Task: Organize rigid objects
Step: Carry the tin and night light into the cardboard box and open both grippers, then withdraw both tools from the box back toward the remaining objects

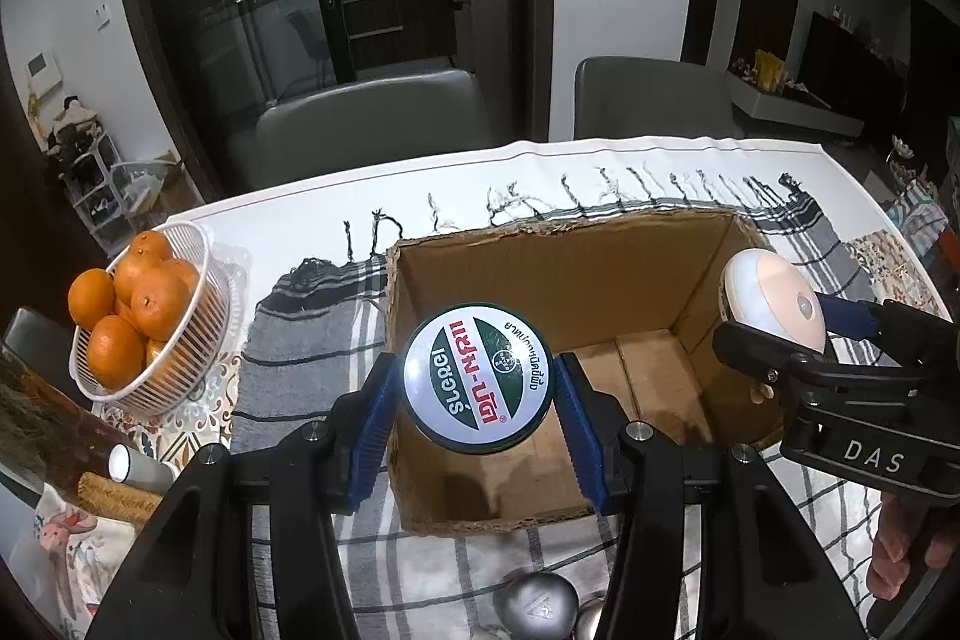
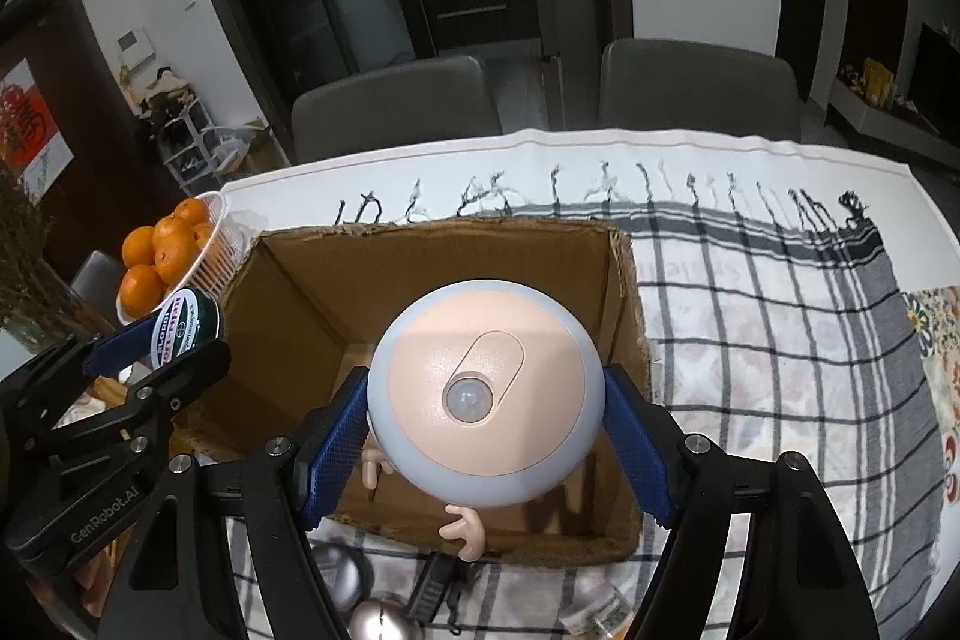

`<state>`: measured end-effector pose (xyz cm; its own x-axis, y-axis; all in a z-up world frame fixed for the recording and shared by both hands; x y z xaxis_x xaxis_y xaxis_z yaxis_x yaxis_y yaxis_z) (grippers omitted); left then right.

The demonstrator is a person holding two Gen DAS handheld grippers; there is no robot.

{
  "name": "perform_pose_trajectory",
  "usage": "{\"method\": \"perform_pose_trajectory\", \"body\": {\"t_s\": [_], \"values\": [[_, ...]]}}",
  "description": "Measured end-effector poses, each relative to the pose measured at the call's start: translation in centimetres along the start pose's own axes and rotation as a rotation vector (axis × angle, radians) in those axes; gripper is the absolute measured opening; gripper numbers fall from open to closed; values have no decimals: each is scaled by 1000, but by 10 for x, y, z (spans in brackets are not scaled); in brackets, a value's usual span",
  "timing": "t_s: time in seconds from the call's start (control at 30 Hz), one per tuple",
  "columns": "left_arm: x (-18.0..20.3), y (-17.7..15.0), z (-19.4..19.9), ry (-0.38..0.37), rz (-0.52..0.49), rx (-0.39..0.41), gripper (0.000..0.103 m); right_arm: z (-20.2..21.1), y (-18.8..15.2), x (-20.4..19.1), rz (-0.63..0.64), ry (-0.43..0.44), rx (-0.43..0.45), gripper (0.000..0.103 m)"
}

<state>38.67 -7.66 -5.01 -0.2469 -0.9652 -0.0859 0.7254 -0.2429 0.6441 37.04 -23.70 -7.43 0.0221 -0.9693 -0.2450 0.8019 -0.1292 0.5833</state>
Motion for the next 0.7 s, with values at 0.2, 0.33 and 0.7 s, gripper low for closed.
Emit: {"method": "perform_pose_trajectory", "body": {"t_s": [0.2, 0.33, 0.7], "values": [[1, 0, -4, 7, 1, -4, 60, -11, -1, 4, -18, 7, -29, 76], [-1, -1, 4, 17, 6, 17, 61, -4, 2, 1, -1, -13, 0, 78], [-6, -10, 42, 43, 19, 99, 61, 38, -1, -7, 47, -97, 104, 78]]}}
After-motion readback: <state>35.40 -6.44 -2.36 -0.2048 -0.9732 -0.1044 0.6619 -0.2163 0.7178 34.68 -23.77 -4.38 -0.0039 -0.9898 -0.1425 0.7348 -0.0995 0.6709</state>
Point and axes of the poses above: each gripper's, at about its wrist camera, not at the fingertips, and z roughly against the way its jaws point, x to its right, y to its top, the point moved 5 cm from there along -z, roughly the way its jaws point, and after that the axes turned 3 degrees about y, right-handed, at the moved point
